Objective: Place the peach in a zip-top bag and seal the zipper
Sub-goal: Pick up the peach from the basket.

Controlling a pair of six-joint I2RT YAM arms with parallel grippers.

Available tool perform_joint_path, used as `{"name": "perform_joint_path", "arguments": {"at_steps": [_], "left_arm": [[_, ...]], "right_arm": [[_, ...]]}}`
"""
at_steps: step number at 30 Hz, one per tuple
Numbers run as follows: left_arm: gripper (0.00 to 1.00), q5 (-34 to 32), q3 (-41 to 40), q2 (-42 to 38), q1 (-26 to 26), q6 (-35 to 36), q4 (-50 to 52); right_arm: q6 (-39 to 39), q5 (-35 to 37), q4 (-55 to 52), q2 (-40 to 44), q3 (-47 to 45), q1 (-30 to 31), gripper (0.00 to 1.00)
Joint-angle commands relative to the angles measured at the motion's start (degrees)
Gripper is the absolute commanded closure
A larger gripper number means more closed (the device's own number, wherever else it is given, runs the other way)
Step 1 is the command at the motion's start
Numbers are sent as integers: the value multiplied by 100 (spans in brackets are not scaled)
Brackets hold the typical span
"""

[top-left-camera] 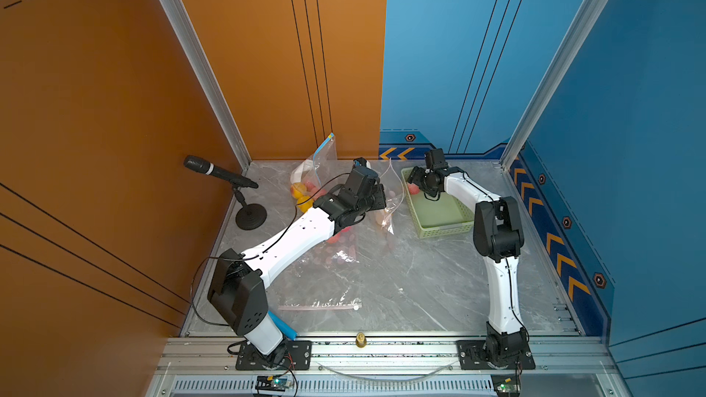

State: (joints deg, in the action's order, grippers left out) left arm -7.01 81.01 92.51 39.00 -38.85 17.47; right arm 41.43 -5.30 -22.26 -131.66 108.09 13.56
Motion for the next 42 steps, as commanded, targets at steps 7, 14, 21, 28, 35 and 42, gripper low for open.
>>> {"name": "perform_joint_path", "arguments": {"at_steps": [7,14,21,28,35,42], "left_arm": [[100,208,-37,134,-62,-53,-51],[100,235,-24,149,-60,-80,-86],[100,258,-24,145,-82,-87,-92],[100,270,-23,135,-82,-89,-98],[100,340,-32,145,-69,-105,-110],[100,349,-42,148,-18,-139,-99]], "right_arm": [[181,51,-347,-435,511,41,23],[81,66,-468,-409,198,12,29],[-20,88,-319,60,-418,-12,28],[-86,11,-186,395,-936,-73,27],[-420,78,-169,694,-1181,-109,49],[-838,158,-143,1233,-1619,-68,55]]}}
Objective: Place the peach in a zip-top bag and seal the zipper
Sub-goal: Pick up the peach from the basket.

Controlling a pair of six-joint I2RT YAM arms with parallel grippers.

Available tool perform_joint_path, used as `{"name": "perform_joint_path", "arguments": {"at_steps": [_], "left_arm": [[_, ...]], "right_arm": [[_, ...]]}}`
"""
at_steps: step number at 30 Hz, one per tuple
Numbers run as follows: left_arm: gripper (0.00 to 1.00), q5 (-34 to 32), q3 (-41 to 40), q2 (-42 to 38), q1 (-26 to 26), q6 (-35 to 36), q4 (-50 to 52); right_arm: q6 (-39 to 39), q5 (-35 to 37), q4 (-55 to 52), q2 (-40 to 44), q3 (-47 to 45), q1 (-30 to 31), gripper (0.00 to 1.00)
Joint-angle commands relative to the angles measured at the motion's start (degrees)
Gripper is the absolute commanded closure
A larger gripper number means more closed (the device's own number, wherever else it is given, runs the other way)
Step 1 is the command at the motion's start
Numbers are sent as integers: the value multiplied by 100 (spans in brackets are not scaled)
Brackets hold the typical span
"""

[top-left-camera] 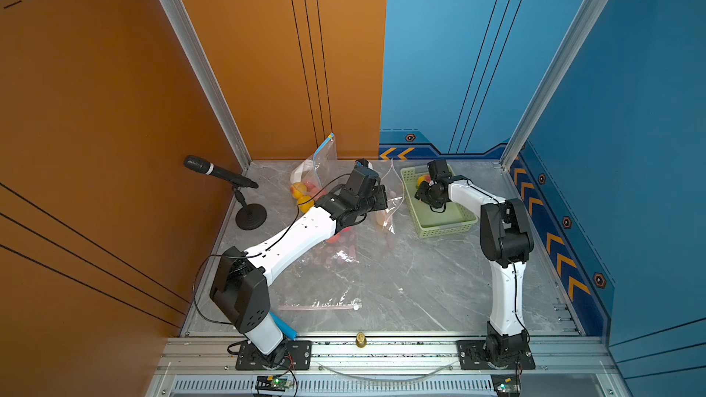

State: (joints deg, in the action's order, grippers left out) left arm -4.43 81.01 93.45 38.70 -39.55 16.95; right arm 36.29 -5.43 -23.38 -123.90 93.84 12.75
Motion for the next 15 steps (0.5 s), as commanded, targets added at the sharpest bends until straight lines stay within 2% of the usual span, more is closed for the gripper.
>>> {"name": "perform_joint_path", "arguments": {"at_steps": [1,8,15], "left_arm": [[100,95,-42,63,23,-73,-46],[100,109,2,109,32,-110,-39],[100,209,154,227,24,-132,-43]], "right_arm": [[-378,182,-27,575,-277,31,55],[-833,231,-132,2031,-904,223,56],[-1218,-5,-479,3239,-1005,655,56]]}}
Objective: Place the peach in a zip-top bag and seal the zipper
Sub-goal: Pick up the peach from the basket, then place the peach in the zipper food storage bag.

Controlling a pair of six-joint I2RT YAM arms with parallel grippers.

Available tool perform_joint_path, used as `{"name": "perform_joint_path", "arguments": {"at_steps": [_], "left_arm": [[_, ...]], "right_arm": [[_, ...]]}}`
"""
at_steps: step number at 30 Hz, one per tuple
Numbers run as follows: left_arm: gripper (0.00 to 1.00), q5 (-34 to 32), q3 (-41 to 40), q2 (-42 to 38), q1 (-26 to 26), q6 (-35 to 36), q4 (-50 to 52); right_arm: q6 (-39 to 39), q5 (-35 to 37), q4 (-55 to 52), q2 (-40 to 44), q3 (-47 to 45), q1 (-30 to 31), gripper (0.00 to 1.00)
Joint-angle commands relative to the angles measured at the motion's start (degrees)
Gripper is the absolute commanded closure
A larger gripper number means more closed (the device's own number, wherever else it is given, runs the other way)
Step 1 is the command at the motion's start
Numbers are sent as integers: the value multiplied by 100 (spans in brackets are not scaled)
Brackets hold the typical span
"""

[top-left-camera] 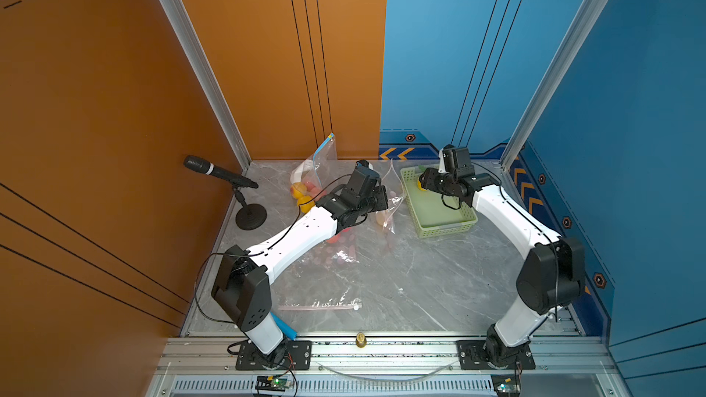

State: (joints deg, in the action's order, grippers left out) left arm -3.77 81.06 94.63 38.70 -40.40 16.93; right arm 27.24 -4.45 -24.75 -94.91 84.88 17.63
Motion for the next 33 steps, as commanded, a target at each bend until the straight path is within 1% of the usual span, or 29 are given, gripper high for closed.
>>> {"name": "perform_joint_path", "arguments": {"at_steps": [1,5,9,19,26,33], "left_arm": [[100,157,160,122,24,-55,-39],[100,208,198,133,-4,-88,-49],[100,271,159,93,-38,-147,-135],[100,408,143,66,-73,-240,-257],[100,385,-29,-126,-77,-293,-365],[100,490,-130,-300,-72,-349,-427]], "right_arm": [[-340,-141,-346,466,-112,231,55],[-421,-322,-357,868,-90,573,54],[-367,-679,-246,983,-77,837,53],[-396,-848,-134,538,66,1385,53],[-305,-484,-172,231,18,1399,54],[-328,171,-491,-7,133,1348,54]]}}
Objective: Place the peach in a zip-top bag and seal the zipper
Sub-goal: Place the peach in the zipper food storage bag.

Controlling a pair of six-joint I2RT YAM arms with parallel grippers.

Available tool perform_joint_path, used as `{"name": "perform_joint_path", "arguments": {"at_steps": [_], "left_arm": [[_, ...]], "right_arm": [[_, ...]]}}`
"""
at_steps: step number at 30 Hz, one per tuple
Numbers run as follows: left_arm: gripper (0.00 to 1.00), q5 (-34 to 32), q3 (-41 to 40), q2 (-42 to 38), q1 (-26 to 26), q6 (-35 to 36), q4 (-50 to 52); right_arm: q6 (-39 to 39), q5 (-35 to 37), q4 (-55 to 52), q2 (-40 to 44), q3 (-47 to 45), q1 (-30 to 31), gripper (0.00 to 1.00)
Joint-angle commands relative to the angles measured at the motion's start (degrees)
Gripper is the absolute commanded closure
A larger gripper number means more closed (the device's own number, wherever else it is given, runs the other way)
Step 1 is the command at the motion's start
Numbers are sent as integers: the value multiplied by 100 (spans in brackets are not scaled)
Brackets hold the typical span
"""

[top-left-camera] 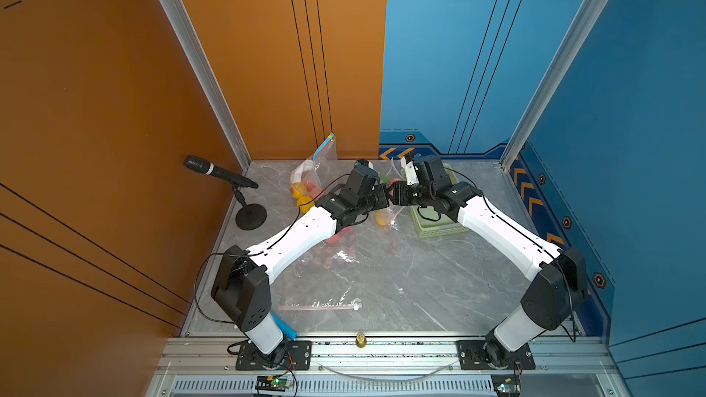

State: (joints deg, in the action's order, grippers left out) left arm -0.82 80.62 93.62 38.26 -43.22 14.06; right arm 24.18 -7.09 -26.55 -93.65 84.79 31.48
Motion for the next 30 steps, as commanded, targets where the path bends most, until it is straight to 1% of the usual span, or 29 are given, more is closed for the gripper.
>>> {"name": "perform_joint_path", "arguments": {"at_steps": [1,3,4,6,9,14,21,23,26,28,30], "left_arm": [[100,237,-82,-189,-31,-88,-143],[100,279,-81,-178,-26,-125,-188],[100,306,-80,-179,-13,-141,-204],[100,345,-63,-176,-3,-160,-234],[100,354,-29,-159,22,-159,-231],[100,389,-30,-147,16,-195,-244],[100,484,-27,-202,-2,-237,-255],[100,566,-50,-232,-41,-315,-272],[100,811,-139,-305,-125,-561,-640],[100,986,-169,-337,-194,-737,-795],[100,1089,-154,-359,-214,-810,-850]], "right_arm": [[-57,557,-413,-183,213,-25,54],[-101,734,-579,-265,306,20,53],[-127,763,-635,-290,339,35,51],[-166,736,-676,-322,396,66,45],[-224,743,-690,-281,440,115,31],[-273,708,-696,-147,486,103,22],[-300,635,-756,165,503,54,21],[-285,482,-732,374,512,-31,22],[-232,285,-712,734,538,-220,24],[-223,303,-712,975,547,-336,25],[-181,371,-766,1174,538,-434,29]]}}
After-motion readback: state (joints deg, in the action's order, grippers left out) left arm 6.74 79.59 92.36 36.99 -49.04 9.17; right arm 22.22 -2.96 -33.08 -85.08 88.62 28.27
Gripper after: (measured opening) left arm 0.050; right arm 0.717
